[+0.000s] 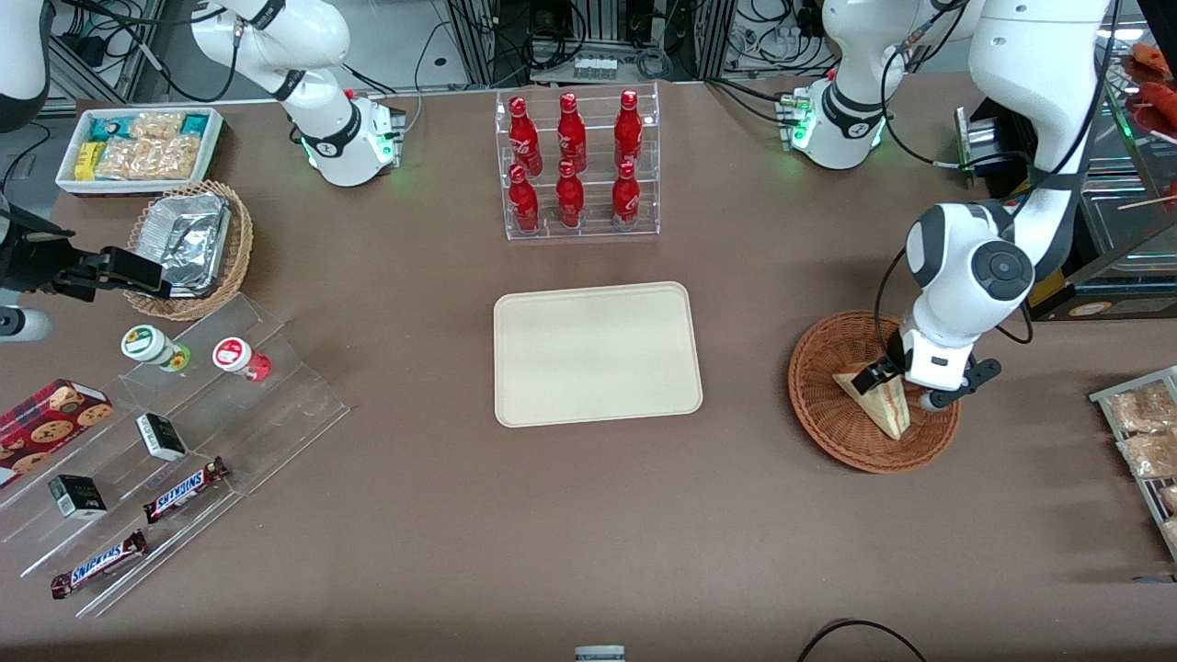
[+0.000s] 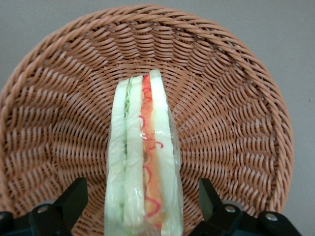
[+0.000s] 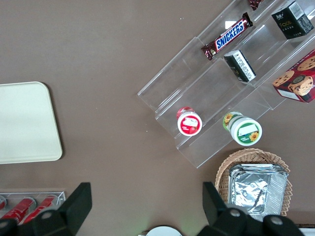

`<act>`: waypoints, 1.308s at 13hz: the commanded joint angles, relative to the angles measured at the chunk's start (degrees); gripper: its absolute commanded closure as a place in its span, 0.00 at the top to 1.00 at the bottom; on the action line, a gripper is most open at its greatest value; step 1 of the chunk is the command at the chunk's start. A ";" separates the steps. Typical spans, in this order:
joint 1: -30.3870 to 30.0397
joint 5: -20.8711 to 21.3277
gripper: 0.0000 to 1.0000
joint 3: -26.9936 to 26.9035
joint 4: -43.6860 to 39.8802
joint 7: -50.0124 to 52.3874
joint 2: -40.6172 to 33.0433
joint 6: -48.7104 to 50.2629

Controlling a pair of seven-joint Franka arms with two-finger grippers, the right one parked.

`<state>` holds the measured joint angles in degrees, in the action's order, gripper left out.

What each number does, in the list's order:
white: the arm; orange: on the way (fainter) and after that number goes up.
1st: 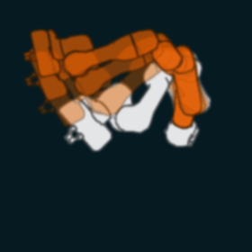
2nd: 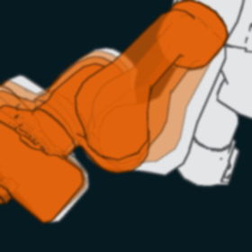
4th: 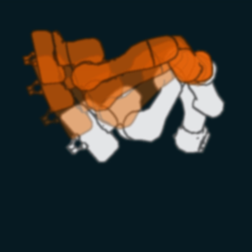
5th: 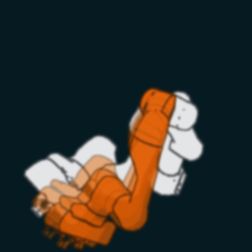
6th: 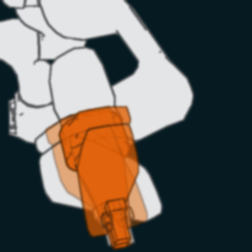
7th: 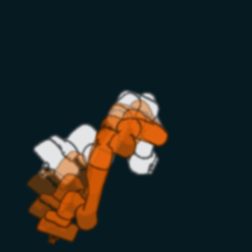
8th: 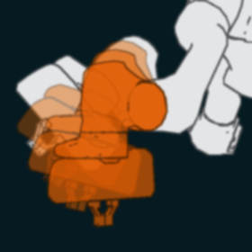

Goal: Place sandwich from basket to tray
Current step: 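Lower the open left gripper around the wrapped sandwich in the basket, then close the left gripper on the sandwich and lift it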

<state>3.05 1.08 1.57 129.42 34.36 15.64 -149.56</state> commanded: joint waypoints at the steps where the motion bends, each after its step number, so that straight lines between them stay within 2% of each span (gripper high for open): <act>1: -0.50 0.07 0.65 0.45 0.66 2.89 0.97 -2.49; 2: -0.58 0.07 0.45 0.45 0.57 3.08 0.80 -2.32; 3: -0.50 0.07 0.31 0.45 0.48 2.99 0.62 -2.14; 4: -0.50 0.15 0.24 0.45 0.40 2.91 0.36 -1.96; 6: -0.50 0.16 0.24 0.45 0.13 2.82 -0.86 -1.00; 8: -0.50 0.42 0.24 0.45 -2.31 2.47 -2.97 5.64; 13: 3.45 0.51 0.24 0.89 -18.99 2.55 -3.34 27.62; 17: 9.15 0.24 0.24 1.07 -25.97 3.08 -1.14 31.08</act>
<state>9.38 1.09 2.79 107.02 36.29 12.06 -119.89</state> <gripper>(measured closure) 0.758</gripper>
